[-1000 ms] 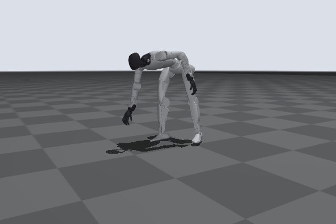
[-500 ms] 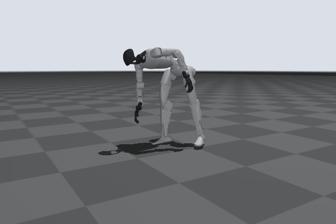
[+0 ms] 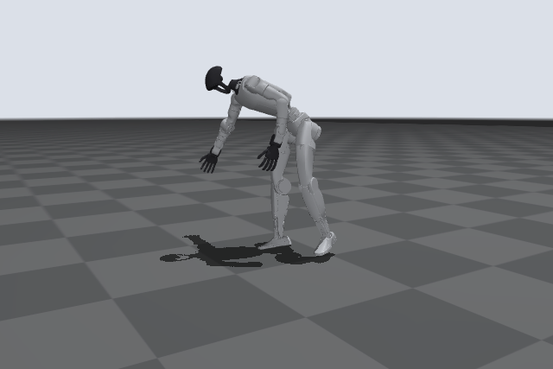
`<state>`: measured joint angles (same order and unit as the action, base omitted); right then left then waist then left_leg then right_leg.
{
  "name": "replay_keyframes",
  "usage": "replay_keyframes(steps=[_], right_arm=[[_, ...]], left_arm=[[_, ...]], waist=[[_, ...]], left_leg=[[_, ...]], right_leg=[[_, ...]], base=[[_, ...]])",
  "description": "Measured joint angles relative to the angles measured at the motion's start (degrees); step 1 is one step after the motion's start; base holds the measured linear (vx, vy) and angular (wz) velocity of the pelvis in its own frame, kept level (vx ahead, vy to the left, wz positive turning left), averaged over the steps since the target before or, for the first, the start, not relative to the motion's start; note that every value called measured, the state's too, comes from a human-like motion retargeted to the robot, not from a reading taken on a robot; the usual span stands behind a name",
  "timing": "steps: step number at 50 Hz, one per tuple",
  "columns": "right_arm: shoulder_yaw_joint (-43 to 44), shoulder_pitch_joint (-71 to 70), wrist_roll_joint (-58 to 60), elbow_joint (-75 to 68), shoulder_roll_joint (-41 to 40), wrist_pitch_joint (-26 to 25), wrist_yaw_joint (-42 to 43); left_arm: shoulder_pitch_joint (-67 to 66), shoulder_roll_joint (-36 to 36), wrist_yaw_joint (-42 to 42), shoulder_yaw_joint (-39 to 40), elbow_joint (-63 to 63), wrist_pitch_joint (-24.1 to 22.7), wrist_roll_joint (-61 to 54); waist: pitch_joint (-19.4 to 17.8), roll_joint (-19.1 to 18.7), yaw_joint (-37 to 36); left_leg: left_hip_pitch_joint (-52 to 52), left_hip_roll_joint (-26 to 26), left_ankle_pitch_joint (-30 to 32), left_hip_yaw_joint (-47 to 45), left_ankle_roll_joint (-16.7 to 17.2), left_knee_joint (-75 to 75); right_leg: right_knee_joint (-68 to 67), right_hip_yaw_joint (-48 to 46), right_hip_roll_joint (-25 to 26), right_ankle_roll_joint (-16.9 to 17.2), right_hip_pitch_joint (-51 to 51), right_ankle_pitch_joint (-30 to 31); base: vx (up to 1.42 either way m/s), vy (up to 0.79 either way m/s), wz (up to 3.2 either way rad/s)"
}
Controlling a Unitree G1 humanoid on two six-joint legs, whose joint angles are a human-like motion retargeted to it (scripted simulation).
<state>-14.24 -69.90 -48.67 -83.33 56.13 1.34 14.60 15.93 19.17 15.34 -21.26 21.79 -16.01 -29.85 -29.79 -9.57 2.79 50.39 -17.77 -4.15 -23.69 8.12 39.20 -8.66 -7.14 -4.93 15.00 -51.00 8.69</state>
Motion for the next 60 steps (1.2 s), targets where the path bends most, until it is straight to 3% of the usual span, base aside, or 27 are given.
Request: replay_keyframes(steps=[2, 5, 10, 14, 21, 27, 33, 41, 45, 52, 60], right_arm=[[4.3, 3.2, -12.2, 0.7, -3.3, 6.5, 8.0], [1.3, 11.0, -5.1, 4.2, -10.9, 6.8, 9.4], [-6.5, 21.4, 11.2, 11.9, -22.2, 5.5, 12.3], [-15.0, 23.7, 18.3, 14.8, -33.0, 6.6, 8.7], [-24.5, 23.5, 37.4, 20.7, -47.8, 5.2, 7.8], [-26.7, 21.9, 39.9, 33.3, -53.4, 6.6, 12.9], [-24.9, 19.4, 39.9, 45.1, -53.1, 8.6, 20.5], [-22.4, 13.7, 38.9, 48.5, -55.4, 6.8, 21.3], [-22.5, 11.2, 37.9, 46.9, -56.8, 7.0, 20.5], [-22.9, 13.0, 36.8, 44.7, -57.6, 8.5, 18.6], [-22.5, 18.6, 36.2, 46.0, -54.2, 9.9, 18.0]], left_arm=[[1.8, 0.1, 2.9, -2.7, 3.4, -1.3, 4.1], [7.5, 2.1, 6.2, -7.7, 10.4, -0.3, 12.3], [21.1, 0.1, 6.0, -18.3, 26.8, 3.9, 29.2], [29.8, 0.6, 3.6, -24.1, 35.8, 4.5, 35.3], [40.4, 8.7, 5.6, -30.9, 42.9, 4.2, 45.8], [51.9, 20.2, 8.9, -33.3, 46.8, 5.5, 54.2], [68.0, 25.8, 13.9, -30.8, 53.6, 8.7, 50.6], [81.7, 28.5, 5.2, -27.3, 61.2, 10.7, 38.7], [77.7, 26.5, 2.5, -28.9, 58.1, 7.4, 38.0], [59.5, 20.7, 6.8, -32.1, 40.7, 1.4, 42.6], [54.0, 19.6, 9.9, -32.3, 24.5, 0.0, 47.3]], waist=[[0.0, -1.0, 3.1], [0.0, 2.0, 3.9], [0.0, 5.0, 4.6], [0.0, 8.8, 6.4], [0.0, 17.4, 10.5], [0.0, 23.7, 16.1], [0.0, 22.7, 18.1], [0.0, 21.9, 17.6], [0.0, 22.1, 16.5], [0.0, 22.0, 14.2], [0.0, 20.6, 11.5]], left_leg=[[-4.6, 0.7, 1.3, 1.0, 3.5, -7.7], [-10.2, 0.1, 4.5, -2.3, 6.8, -19.4], [-13.1, 0.3, 9.4, -9.4, 6.9, -35.0], [-13.1, -1.5, 9.4, -14.7, 6.9, -41.7], [-11.0, -5.1, 13.8, -21.1, 6.9, -41.4], [0.3, -5.9, 16.0, -22.7, 6.9, -33.2], [14.8, -4.5, 14.2, -21.8, 6.9, -28.4], [28.3, -5.5, 12.8, -19.7, 6.9, -21.3], [30.0, -5.5, 12.6, -18.4, 6.9, -20.2], [26.2, -4.9, 11.7, -17.2, 6.9, -20.6], [22.4, -4.2, 11.3, -15.8, 6.9, -21.0]], right_leg=[[3.2, -1.8, 0.4, 0.0, 6.9, -1.0], [4.9, -0.9, 2.2, 0.0, 12.0, -1.1], [4.6, 0.1, 4.0, 0.0, 14.9, -0.9], [4.6, 2.0, 6.1, 0.0, 14.7, -1.4], [7.8, 6.5, 9.5, 0.0, 12.4, 1.8], [13.4, 10.4, 6.9, 0.0, 5.7, 7.7], [13.7, 10.7, 3.1, 0.0, -6.9, 9.7], [13.7, 8.7, 1.3, 0.0, -16.0, 9.6], [13.7, 7.8, 1.1, 0.0, -16.4, 9.4], [13.7, 6.3, 1.0, 0.0, -11.6, 7.9], [13.7, 4.8, 0.8, 0.0, -7.1, 6.6]], base=[[0.2, 0.02, -0.43], [0.11, 0.03, -0.7], [-0.05, 0.21, -0.63], [0.01, 0.24, -0.91], [-0.07, 0.25, -1.11], [-0.07, 0.39, -0.49], [0.0, 0.36, -0.16], [0.0, 0.09, -0.01], [0.05, 0.01, 0.12], [0.1, -0.01, 0.26], [0.11, -0.03, 0.25]])
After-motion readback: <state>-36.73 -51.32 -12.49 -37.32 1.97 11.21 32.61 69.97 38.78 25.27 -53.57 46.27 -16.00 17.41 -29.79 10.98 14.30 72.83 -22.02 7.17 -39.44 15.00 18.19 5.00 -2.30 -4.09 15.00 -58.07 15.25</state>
